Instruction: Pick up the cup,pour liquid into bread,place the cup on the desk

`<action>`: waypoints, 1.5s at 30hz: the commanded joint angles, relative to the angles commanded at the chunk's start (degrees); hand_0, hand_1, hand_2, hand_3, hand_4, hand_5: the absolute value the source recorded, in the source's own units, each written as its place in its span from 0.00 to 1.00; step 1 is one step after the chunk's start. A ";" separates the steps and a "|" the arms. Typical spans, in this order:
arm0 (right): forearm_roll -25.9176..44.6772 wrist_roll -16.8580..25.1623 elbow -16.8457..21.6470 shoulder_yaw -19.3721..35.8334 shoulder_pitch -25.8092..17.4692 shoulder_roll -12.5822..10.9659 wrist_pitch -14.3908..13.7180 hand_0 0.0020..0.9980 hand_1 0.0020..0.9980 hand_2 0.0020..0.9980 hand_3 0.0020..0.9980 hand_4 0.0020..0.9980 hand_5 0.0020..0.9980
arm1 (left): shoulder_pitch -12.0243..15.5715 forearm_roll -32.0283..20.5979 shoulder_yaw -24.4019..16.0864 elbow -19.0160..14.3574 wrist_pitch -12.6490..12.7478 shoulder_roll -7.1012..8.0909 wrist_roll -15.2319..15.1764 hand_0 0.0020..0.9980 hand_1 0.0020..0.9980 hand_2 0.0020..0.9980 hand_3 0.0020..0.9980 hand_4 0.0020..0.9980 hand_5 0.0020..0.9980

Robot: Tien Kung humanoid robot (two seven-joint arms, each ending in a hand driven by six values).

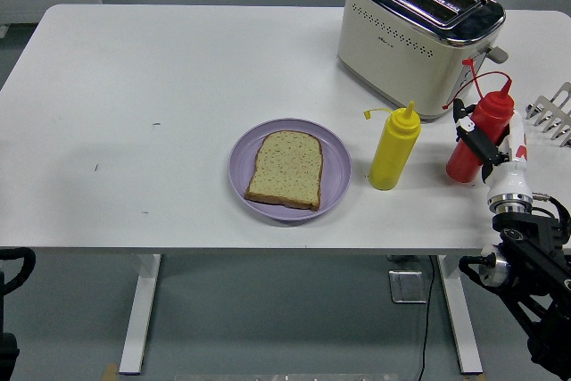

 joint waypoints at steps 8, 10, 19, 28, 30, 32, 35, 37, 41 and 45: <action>0.27 0.43 -1.33 -0.19 0.19 0.32 0.12 0.11 0.09 0.22 0.30 0.70 0.20 | 0.16 -0.02 0.05 -0.01 0.01 0.00 -0.03 0.72 0.74 0.73 0.67 0.64 1.00; 0.28 0.52 -1.59 -0.21 0.22 0.34 0.15 0.11 0.09 0.22 0.30 0.70 0.20 | 0.14 -0.01 0.12 -0.02 -0.01 0.00 -0.03 0.72 0.74 0.73 0.67 0.64 1.00; 0.40 0.78 -2.39 -0.16 0.22 0.39 0.28 0.13 0.10 0.23 0.30 0.70 0.20 | 0.15 0.00 0.26 -0.03 -0.01 0.02 -0.04 0.72 0.74 0.73 0.67 0.64 1.00; 0.44 1.13 -3.11 -0.39 0.32 0.62 0.51 0.13 0.10 0.23 0.30 0.70 0.20 | 0.28 0.00 0.35 -0.02 0.01 -0.01 -0.08 0.72 0.74 0.73 0.67 0.64 1.00; 0.58 1.34 -3.47 -0.31 0.38 0.71 0.57 0.14 0.11 0.24 0.30 0.70 0.21 | 0.29 0.00 0.41 -0.02 0.00 -0.01 -0.09 0.72 0.74 0.73 0.67 0.64 1.00; 0.58 1.41 -3.72 -0.23 0.42 0.73 0.58 0.14 0.11 0.24 0.30 0.70 0.21 | 0.31 0.00 0.42 -0.02 0.00 -0.01 -0.10 0.72 0.74 0.73 0.67 0.64 1.00; 0.48 1.65 -3.87 -0.24 0.40 0.70 0.69 0.17 0.13 0.25 0.31 0.70 0.20 | 0.34 0.00 0.30 0.00 0.04 -0.03 -0.11 0.72 0.74 0.73 0.67 0.64 1.00; 0.41 1.71 -4.00 -0.23 0.42 0.71 0.71 0.17 0.13 0.25 0.31 0.70 0.20 | 0.32 -0.01 0.31 0.00 0.03 -0.04 -0.11 0.72 0.74 0.73 0.67 0.64 1.00; 0.33 1.75 -4.22 -0.32 0.33 0.68 0.73 0.21 0.18 0.29 0.32 0.70 0.21 | 0.20 0.00 0.30 -0.01 0.02 -0.04 -0.11 0.72 0.74 0.73 0.67 0.64 1.00; -0.19 1.86 -4.17 -0.46 0.14 0.63 0.78 0.21 0.18 0.29 0.32 0.70 0.21 | 0.13 0.00 0.22 -0.02 0.03 -0.02 -0.12 0.72 0.74 0.73 0.67 0.64 1.00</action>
